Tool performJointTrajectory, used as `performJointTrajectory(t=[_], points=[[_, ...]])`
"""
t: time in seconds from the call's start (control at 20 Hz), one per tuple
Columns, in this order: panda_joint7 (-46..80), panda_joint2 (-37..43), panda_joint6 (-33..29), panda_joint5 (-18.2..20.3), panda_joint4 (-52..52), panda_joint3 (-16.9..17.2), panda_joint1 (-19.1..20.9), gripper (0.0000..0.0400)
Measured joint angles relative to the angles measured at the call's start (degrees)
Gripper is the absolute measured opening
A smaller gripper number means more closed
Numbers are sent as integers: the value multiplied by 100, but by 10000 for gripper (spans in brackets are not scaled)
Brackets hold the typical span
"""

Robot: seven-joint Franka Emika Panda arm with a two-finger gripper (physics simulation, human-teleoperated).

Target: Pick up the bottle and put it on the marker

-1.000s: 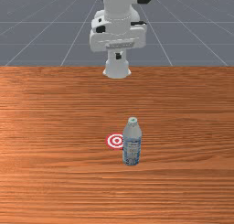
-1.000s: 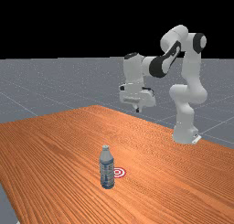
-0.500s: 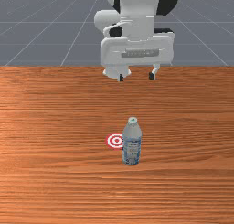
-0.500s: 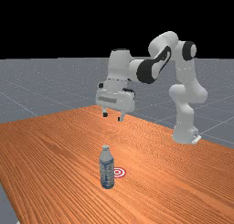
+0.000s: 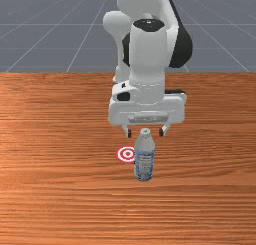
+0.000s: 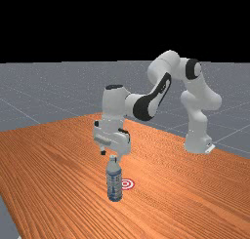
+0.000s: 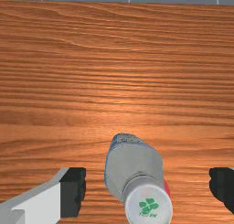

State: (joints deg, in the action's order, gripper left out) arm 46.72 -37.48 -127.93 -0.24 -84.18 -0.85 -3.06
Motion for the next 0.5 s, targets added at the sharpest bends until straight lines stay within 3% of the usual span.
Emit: performJointTrajectory(t=[0.05,0.1,0.15,0.5], points=[[22,-27,-9,10,-82,0,-3,400],[42,-48,-11,29,-185,-5,-1,244],[81,-1,-18,34,-313,0,-8,218],[136,1533,-5,89,-1993,-5,12,222]])
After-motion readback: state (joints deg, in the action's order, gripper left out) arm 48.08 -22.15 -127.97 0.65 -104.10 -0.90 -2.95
